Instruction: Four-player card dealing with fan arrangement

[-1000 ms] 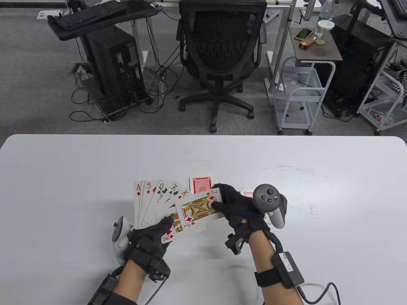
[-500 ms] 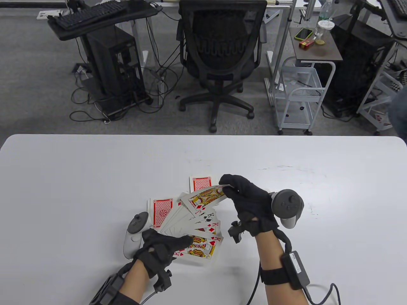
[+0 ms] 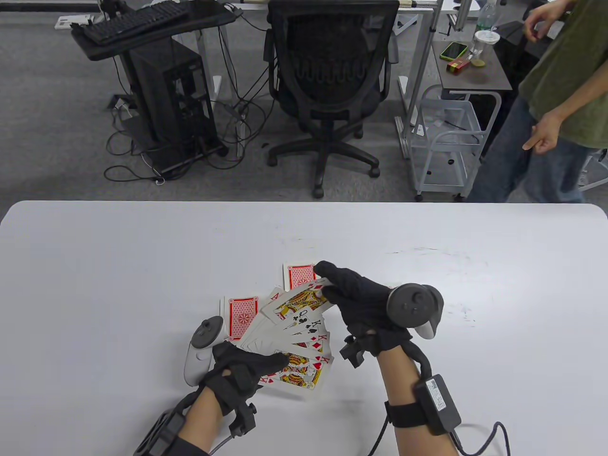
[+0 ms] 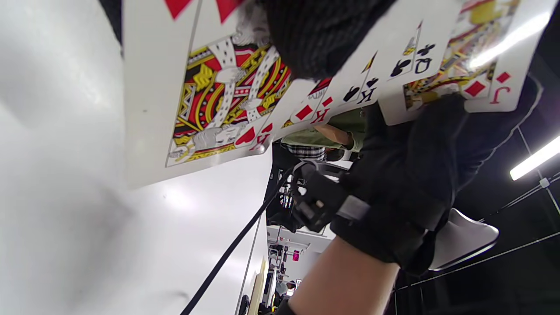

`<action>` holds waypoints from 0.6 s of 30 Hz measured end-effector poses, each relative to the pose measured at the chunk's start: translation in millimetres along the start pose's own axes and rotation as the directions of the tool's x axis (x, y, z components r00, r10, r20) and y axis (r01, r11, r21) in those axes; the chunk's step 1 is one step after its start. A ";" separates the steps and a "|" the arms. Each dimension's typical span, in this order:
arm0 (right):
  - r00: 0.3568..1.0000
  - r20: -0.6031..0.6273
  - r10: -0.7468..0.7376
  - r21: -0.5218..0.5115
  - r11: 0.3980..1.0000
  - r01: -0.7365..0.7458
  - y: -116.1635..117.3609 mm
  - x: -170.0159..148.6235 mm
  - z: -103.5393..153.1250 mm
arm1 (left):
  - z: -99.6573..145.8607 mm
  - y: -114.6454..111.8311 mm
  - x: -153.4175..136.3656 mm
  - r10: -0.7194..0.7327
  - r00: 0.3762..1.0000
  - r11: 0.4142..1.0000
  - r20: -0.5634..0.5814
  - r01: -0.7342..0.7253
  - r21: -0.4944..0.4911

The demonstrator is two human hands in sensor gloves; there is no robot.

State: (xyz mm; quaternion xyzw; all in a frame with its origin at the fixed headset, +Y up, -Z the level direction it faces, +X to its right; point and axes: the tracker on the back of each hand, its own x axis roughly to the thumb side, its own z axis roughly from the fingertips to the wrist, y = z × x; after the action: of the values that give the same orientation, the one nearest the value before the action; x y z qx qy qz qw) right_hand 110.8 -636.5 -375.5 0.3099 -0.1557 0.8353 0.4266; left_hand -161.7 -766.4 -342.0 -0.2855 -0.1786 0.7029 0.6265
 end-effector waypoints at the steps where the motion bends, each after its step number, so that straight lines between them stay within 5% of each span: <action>1: 1.000 0.004 0.005 0.045 0.999 -0.006 6.4 1.8 -1.0 | 0.6 1.1 0.3 0.004 1.000 1.000 0.003 -0.004 0.008; 5: 1.000 -0.002 0.013 0.234 0.972 -0.013 29.0 7.0 -2.4 | 1.4 2.3 0.9 0.008 1.000 1.000 0.007 -0.008 0.017; 11: 1.000 -0.023 0.007 0.314 0.949 0.001 51.7 3.2 1.1 | 2.5 3.3 -0.4 0.013 1.000 0.999 0.009 -0.013 0.041; 18: 0.971 -0.140 -0.191 0.158 0.964 0.213 42.9 -8.3 5.7 | 8.9 9.9 7.2 0.166 0.976 0.976 0.143 -0.184 0.120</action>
State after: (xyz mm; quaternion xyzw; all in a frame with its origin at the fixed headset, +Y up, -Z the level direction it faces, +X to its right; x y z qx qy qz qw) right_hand 82.0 -669.8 -376.4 0.3075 -0.0238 0.8153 0.4900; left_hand -175.3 -759.9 -342.4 -0.2107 -0.1469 0.7831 0.5664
